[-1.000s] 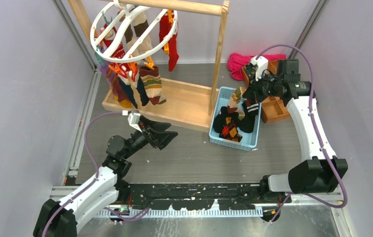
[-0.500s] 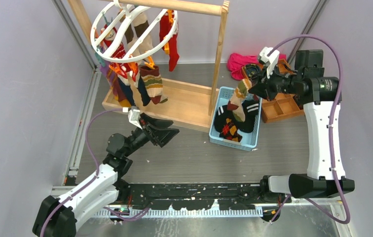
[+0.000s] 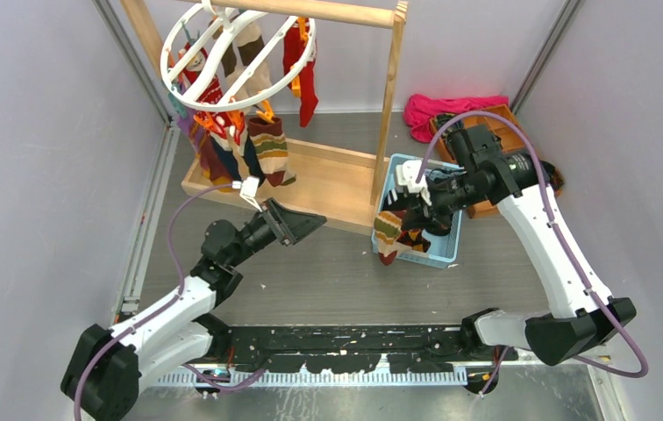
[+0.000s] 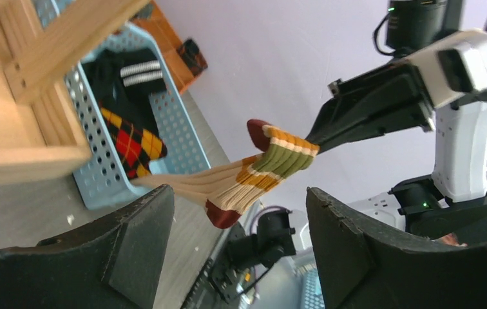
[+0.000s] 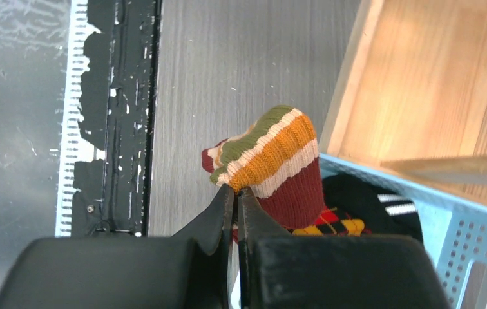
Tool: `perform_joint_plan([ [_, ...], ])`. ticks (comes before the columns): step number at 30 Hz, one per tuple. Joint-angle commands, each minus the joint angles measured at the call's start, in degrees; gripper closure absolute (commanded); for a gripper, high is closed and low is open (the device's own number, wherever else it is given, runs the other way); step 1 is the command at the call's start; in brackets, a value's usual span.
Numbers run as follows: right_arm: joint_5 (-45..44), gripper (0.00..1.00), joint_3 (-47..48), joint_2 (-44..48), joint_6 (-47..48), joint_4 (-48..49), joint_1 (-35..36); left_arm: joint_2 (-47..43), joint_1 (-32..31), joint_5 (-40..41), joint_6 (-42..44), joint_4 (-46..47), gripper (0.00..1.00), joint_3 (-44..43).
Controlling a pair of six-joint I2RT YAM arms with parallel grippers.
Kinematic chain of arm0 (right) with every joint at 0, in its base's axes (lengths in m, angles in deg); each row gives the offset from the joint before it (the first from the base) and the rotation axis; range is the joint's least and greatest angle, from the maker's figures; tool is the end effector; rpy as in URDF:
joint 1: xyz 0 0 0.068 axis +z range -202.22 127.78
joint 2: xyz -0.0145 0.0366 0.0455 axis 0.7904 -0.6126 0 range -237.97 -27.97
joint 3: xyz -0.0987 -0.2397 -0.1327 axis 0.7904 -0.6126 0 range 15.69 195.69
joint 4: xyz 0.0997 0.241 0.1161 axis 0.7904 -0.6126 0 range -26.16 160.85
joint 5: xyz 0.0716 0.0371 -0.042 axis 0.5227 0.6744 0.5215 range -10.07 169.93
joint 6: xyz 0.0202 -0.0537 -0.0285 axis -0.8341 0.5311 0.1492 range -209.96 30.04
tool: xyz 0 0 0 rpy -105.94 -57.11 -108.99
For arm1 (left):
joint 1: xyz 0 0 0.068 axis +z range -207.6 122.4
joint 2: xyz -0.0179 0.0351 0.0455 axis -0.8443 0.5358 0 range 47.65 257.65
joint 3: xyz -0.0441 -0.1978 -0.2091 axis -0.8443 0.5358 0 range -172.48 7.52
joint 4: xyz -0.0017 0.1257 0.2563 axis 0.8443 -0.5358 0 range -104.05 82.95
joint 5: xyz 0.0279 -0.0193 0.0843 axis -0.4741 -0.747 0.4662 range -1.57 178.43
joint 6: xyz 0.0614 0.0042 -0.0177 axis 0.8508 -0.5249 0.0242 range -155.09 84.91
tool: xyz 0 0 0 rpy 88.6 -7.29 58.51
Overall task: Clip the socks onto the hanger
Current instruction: Pick up the sock from the bin, then adjust the sock.
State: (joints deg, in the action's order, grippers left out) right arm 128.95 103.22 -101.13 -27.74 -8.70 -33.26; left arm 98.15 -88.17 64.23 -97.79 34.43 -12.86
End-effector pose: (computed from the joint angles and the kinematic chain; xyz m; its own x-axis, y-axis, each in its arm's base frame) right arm 0.2054 0.1102 0.4128 0.0536 -0.5950 -0.8019 -0.9984 -0.0197 -0.0522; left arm 0.1800 -0.1299 0.2715 -0.6421 -0.5621 -0.5213 0.5221 0.1774 -0.8343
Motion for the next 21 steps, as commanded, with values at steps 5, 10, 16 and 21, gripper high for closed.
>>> perform_joint_plan([
  [5, 3.90, 0.99, -1.42, -1.69, 11.25, -0.89, 5.26, 10.37, -7.84, -0.84, -4.35, -1.29, 0.25, -5.91],
  [10, 4.94, 0.99, -3.12, -1.89, 13.31, -0.86, 6.53, 17.57, -11.08, -0.57, -6.18, 8.25, 0.27, -6.72],
  [16, 6.12, 0.99, -4.11, -2.04, 14.80, -1.26, 7.45, 24.09, -13.11, -1.36, -6.83, 13.86, 0.33, -9.00],
  [21, 6.52, 0.99, -4.83, -2.01, 15.60, -1.49, 7.92, 28.13, -14.56, -2.61, -7.35, 19.15, 0.42, -10.52],
])
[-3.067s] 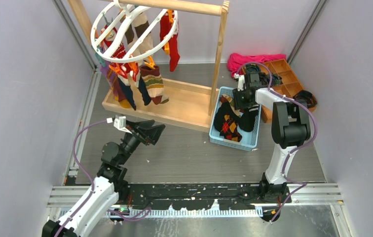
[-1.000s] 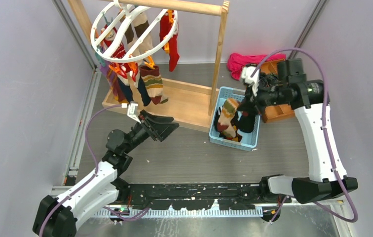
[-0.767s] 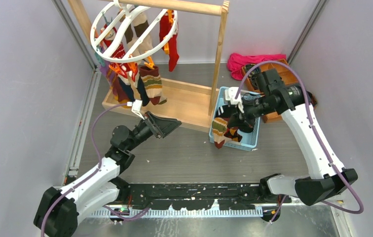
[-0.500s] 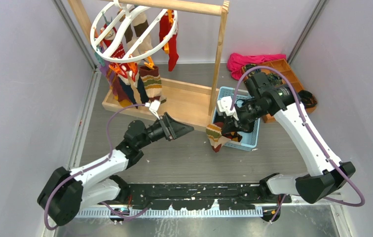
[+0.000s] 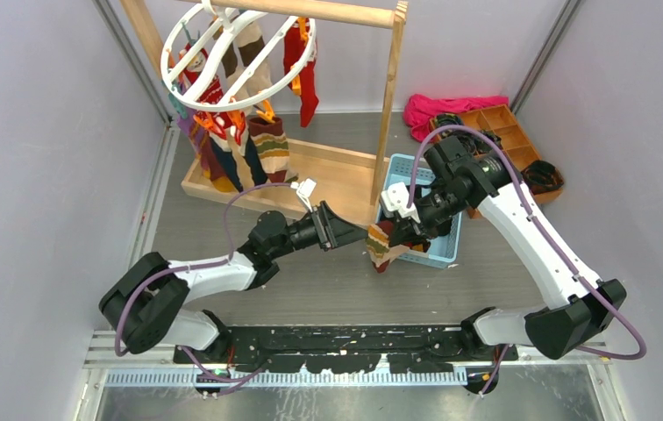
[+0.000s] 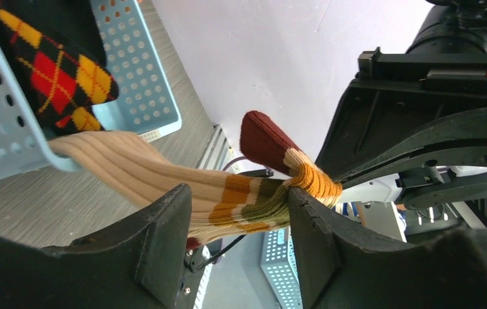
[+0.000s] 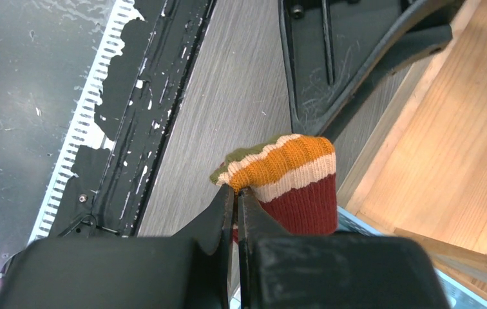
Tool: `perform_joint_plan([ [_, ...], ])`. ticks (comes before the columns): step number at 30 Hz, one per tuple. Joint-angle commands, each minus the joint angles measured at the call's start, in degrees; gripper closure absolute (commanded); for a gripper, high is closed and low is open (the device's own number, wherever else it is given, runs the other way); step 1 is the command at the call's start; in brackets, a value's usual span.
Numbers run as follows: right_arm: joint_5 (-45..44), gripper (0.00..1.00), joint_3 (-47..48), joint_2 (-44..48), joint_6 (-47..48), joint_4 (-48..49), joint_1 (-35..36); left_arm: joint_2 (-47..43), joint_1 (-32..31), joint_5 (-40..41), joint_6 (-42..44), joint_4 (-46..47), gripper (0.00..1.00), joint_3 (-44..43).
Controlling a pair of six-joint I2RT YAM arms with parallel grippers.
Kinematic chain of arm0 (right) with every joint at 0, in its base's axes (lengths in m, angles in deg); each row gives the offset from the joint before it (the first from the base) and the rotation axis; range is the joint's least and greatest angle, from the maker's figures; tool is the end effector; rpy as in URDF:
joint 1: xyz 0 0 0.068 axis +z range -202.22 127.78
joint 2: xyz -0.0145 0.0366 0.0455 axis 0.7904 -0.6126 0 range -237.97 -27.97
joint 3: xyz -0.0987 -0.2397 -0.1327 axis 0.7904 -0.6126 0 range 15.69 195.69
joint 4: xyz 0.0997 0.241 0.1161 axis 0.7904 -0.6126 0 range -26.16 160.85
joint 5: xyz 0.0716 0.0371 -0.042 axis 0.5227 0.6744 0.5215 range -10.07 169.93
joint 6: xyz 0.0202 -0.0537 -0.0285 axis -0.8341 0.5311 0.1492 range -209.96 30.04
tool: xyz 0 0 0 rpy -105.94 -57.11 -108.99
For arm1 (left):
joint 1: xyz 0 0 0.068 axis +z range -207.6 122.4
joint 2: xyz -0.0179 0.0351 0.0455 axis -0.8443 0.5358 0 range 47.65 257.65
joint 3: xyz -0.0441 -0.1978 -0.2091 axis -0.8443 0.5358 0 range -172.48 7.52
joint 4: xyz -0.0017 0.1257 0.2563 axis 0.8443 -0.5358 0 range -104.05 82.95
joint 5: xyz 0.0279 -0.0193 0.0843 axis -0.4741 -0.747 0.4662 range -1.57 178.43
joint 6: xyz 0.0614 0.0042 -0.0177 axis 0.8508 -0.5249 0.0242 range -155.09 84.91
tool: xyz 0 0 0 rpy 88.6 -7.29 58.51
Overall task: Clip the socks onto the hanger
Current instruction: Adjust the sock.
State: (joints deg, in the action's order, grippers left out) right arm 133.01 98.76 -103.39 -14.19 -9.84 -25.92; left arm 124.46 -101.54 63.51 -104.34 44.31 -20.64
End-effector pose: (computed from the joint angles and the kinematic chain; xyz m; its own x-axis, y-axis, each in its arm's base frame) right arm 0.1969 0.1416 0.3835 0.2499 -0.5260 -0.8130 -0.9480 -0.3037 -0.0949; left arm 0.2001 -0.2218 0.2312 -0.8599 -0.3490 -0.3724 0.3620 0.0972 -0.9271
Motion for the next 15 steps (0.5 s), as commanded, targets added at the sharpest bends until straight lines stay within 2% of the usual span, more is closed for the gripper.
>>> perform_joint_plan([
  [1, 2.49, 0.99, -0.62, 0.33, 2.10, -0.27, 0.51, 2.37, -1.45, -2.14, -0.92, 10.04, 0.43, -2.97],
  [15, 1.72, 0.99, -1.59, 1.39, 1.90, 0.00, 0.56, 3.93, -2.77, -5.51, -2.07, 16.15, 0.46, -3.16],
])
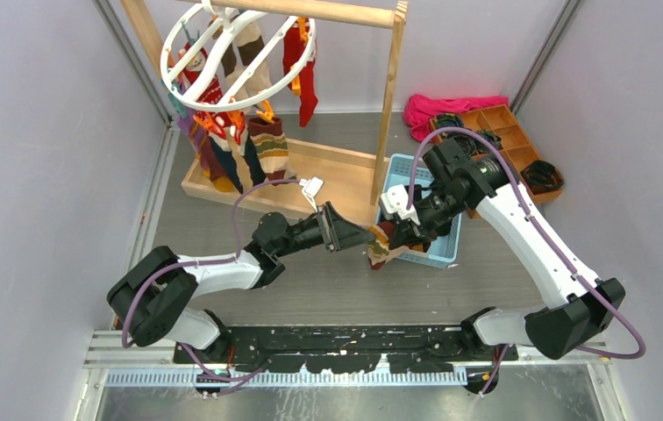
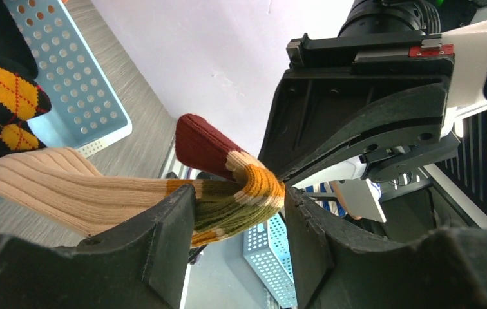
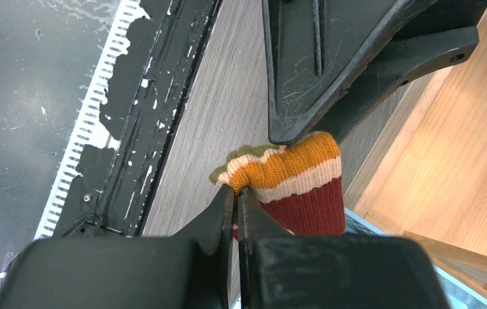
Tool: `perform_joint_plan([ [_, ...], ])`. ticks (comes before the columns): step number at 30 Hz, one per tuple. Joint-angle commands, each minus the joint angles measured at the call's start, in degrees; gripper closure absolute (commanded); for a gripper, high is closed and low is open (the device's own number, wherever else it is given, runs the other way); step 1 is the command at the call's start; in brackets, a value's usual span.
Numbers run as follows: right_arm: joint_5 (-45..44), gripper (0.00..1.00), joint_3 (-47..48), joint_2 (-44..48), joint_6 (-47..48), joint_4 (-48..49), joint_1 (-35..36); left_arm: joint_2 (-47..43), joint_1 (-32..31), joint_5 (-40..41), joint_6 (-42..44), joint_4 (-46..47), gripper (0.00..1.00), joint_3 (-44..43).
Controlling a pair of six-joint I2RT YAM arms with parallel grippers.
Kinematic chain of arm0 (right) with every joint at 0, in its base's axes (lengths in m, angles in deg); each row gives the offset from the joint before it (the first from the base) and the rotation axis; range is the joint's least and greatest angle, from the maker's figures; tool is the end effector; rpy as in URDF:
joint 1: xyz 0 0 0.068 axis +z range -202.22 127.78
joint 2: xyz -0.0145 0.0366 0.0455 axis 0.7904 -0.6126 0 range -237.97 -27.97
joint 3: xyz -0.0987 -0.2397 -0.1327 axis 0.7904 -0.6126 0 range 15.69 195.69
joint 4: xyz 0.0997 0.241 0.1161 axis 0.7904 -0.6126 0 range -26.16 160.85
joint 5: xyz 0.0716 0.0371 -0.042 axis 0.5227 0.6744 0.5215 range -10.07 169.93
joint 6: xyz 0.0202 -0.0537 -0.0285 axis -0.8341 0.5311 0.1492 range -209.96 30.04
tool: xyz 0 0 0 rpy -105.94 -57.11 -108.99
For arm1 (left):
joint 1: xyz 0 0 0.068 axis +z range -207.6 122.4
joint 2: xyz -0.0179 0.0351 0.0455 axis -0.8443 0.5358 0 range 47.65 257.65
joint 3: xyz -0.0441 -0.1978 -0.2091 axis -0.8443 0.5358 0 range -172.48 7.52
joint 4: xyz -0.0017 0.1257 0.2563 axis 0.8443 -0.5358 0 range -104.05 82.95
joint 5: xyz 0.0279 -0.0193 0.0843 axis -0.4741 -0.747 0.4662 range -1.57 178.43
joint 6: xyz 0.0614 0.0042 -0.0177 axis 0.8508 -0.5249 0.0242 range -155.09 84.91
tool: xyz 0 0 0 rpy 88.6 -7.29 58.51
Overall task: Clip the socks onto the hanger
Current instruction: Adjust the sock.
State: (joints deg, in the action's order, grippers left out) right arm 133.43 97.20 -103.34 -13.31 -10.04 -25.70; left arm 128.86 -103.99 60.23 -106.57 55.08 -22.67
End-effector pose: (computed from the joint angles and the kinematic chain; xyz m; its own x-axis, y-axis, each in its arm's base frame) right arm 0.1955 0.1421 0.3759 0.2432 -0.5254 -0.8154 -0.9450 -0.3179 -0.0770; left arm 0.1962 -0.2399 0.2433 -0.8662 -0.3022 -0.3979 0.4302 -0.0458 -0.9016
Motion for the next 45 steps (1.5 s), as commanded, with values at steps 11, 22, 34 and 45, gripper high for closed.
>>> perform_joint_plan([
  [11, -0.59, 0.99, 0.23, 1.78, -0.58, 1.17, 0.25, -1.54, -0.98, -4.77, 5.99, -0.60, 0.72, -1.91],
  [22, 5.25, 0.63, -2.14, 4.18, -26.88, 16.79, -6.91, -10.90, -4.55, 3.85, 34.99, -0.30, 1.00, 5.14],
  [34, 16.56, 0.30, -10.26, 4.34, -73.16, 41.35, -11.67, -14.35, -19.09, 25.96, 92.38, 3.49, 1.00, 10.90],
  [45, 12.26, 0.15, -18.32, 5.02, -86.64, 48.42, -12.31, -11.48, -19.96, 26.64, 101.44, 10.98, 1.00, 9.44],
])
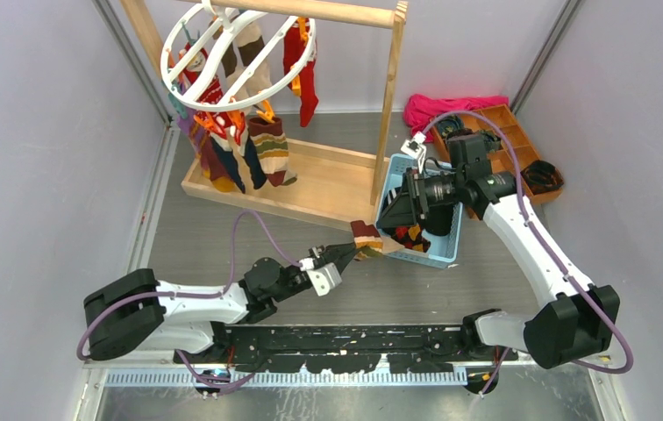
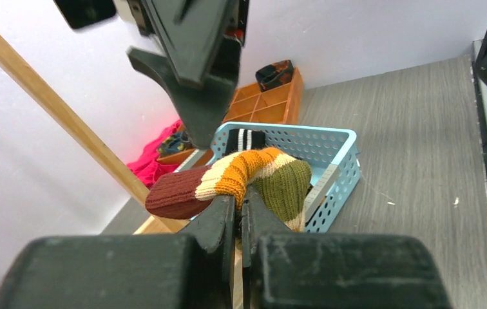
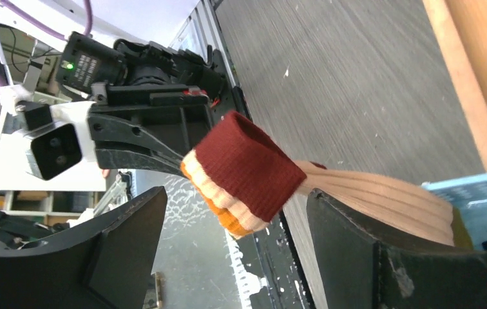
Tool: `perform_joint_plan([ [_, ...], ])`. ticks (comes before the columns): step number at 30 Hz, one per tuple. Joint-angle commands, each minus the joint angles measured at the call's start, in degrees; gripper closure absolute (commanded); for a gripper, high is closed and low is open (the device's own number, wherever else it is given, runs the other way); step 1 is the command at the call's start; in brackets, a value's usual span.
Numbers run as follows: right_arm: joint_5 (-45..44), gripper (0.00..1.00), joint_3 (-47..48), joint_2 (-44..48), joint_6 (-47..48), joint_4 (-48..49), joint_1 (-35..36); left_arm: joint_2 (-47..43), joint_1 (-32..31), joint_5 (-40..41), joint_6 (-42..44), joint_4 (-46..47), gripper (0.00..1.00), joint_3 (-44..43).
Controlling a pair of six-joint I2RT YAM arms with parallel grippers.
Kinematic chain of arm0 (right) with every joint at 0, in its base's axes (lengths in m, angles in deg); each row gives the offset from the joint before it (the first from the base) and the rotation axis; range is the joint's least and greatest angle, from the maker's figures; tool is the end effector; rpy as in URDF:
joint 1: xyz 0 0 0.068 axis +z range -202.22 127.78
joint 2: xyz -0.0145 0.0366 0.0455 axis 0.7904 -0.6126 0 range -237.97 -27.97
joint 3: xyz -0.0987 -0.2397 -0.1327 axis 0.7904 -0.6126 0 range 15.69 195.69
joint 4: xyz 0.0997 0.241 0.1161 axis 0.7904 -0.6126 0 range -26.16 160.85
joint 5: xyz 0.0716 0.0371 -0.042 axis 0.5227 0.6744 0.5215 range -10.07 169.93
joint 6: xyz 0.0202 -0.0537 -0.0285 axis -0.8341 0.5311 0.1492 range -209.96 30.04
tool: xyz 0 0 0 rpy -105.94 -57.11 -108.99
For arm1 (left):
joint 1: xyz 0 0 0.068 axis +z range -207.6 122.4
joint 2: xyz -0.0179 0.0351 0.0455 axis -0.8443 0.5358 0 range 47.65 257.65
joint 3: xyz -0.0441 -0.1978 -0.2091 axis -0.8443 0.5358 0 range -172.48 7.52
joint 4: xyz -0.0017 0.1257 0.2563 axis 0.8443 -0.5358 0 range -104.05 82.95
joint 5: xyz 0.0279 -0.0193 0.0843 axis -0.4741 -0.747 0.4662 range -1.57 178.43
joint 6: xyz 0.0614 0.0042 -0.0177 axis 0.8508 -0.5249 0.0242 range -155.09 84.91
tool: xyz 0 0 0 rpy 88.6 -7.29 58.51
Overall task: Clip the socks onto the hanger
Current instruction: Adjust the sock.
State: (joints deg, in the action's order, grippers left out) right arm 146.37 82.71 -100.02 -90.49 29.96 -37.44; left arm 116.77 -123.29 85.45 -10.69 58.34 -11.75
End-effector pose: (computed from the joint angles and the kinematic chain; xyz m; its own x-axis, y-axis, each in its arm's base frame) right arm 0.2523 0.1136 0.3513 -0.7012 -0.1812 -0.6896 -0.7121 0.2256 0.6648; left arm 0.1041 -0.2366 0.2429 0.4848 -0.0713 -0.8717 0.8021 0.4336 0.4106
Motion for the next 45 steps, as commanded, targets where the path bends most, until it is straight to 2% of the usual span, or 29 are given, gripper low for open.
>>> perform_joint_plan([
  [1, -0.88, 0.14, -5.35, 1.55, -12.21, 11.39, -0.75, 0.66, -0.93, 1.39, 5.99, 7.82, 1.00, -1.74],
  [8, 0.48, 0.15, -11.80, -0.41, -24.96, 26.25, -0.94, 0.86, -1.56, 1.43, 7.36, 7.83, 1.00, -3.13],
  [13, 3.14, 0.22, -13.31, -0.62, -31.24, 32.74, -0.37, 2.20, -1.67, 1.26, 7.34, 8.66, 1.00, -3.73],
  [16, 4.77, 0.34, -13.28, -0.52, -31.39, 33.00, -0.01, 2.97, -1.65, 1.50, 7.42, 9.14, 1.00, -4.10],
  [22, 7.55, 0.79, -11.77, 0.12, -31.34, 33.82, 0.12, 3.56, -1.66, 2.54, 6.85, 9.83, 1.00, -3.53],
  [25, 8.75, 0.91, -10.45, 0.65, -30.63, 33.55, 0.10, 3.31, -1.64, 2.53, 5.85, 9.85, 1.00, -2.96],
  [28, 9.30, 0.94, -8.86, 1.01, -27.07, 29.81, 0.10, 3.17, -1.65, 2.54, 4.97, 9.78, 1.00, -2.41],
  [30, 8.81, 0.92, -8.19, 1.05, -24.48, 27.08, -0.08, 3.00, -1.71, 2.54, 4.66, 9.84, 1.00, -2.15],
  [31, 8.43, 0.83, -8.33, 1.06, -24.51, 26.84, -0.27, 2.89, -1.71, 2.54, 4.67, 9.80, 1.00, -2.10],
  [34, 4.59, 0.39, -9.54, 1.40, -24.62, 25.71, -1.38, 2.31, -1.71, 3.91, 5.77, 9.85, 1.00, -2.16],
  [35, 3.74, 0.29, -10.15, 1.37, -24.86, 25.65, -1.61, 2.06, -1.70, 4.49, 6.27, 9.85, 1.00, -2.30],
  [37, 2.23, 0.16, -11.45, 1.40, -25.54, 25.80, -1.67, 1.69, -1.69, 5.14, 7.59, 9.85, 1.00, -2.64],
  [40, 2.14, 0.09, -14.51, 1.10, -31.72, 33.14, -1.61, 1.54, -1.68, 5.11, 8.52, 9.64, 1.00, -3.49],
  [45, 2.42, 0.09, -16.04, 0.00, -36.44, 37.34, -0.87, 2.88, -1.66, 4.17, 8.74, 9.73, 1.00, -5.06],
])
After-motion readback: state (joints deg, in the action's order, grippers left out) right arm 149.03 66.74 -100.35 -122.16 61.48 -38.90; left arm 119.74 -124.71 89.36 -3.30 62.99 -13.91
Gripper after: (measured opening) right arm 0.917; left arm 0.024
